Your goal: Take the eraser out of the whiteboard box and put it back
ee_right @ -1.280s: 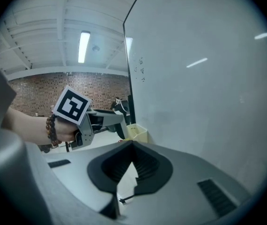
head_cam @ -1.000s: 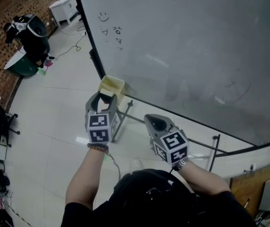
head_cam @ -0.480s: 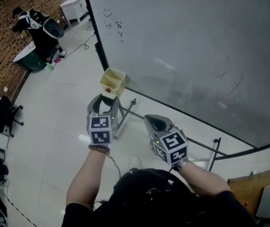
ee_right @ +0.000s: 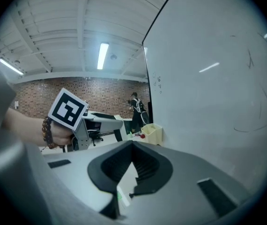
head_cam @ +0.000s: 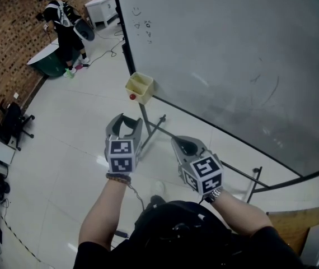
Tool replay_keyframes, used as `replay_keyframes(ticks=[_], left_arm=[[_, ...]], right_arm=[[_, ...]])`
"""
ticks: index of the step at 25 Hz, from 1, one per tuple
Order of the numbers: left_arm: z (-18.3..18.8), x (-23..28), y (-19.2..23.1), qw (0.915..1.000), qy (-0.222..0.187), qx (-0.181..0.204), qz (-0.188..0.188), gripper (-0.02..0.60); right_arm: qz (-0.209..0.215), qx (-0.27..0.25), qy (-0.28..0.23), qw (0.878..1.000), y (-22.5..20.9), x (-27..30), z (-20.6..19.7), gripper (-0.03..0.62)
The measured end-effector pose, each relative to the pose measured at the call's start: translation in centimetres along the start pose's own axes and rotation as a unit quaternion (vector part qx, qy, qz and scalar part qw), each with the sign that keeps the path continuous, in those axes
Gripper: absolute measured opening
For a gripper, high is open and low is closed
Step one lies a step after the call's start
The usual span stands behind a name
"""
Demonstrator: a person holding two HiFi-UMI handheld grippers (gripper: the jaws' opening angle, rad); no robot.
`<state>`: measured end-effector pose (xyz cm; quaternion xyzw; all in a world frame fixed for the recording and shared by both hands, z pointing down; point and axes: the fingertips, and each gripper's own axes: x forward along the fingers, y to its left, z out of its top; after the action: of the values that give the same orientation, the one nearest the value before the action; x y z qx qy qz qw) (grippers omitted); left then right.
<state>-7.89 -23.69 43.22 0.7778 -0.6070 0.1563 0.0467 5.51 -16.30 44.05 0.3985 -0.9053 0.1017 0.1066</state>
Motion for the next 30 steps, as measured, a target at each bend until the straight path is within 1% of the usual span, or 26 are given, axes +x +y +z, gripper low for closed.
replay_keyframes(ticks=[7, 16, 22, 30], left_arm=[[-0.8, -4.6, -1.7, 0.9998, 0.005, -0.004, 0.018, 0.233], [-2.8, -9.6, -3.3, 0.9991, 0.018, -0.024, 0.031, 0.233], [-3.1, -11.9, -4.1, 0.9991, 0.020, -0.021, 0.030, 0.233], [-2.5, -14.1, -3.2, 0.9993, 0.012, -0.022, 0.028, 0.233]], right_arm=[[0.017, -0.002, -0.004, 1.000, 2.0, -3.6, -0.6, 0.020], [0.036, -0.004, 0.003, 0.999, 4.6, -6.9, -1.9, 0.020], [0.044, -0.005, 0.001, 0.999, 6.1, -7.9, -1.9, 0.020], [0.053, -0.008, -0.008, 0.999, 8.3, -7.5, -1.0, 0.020]])
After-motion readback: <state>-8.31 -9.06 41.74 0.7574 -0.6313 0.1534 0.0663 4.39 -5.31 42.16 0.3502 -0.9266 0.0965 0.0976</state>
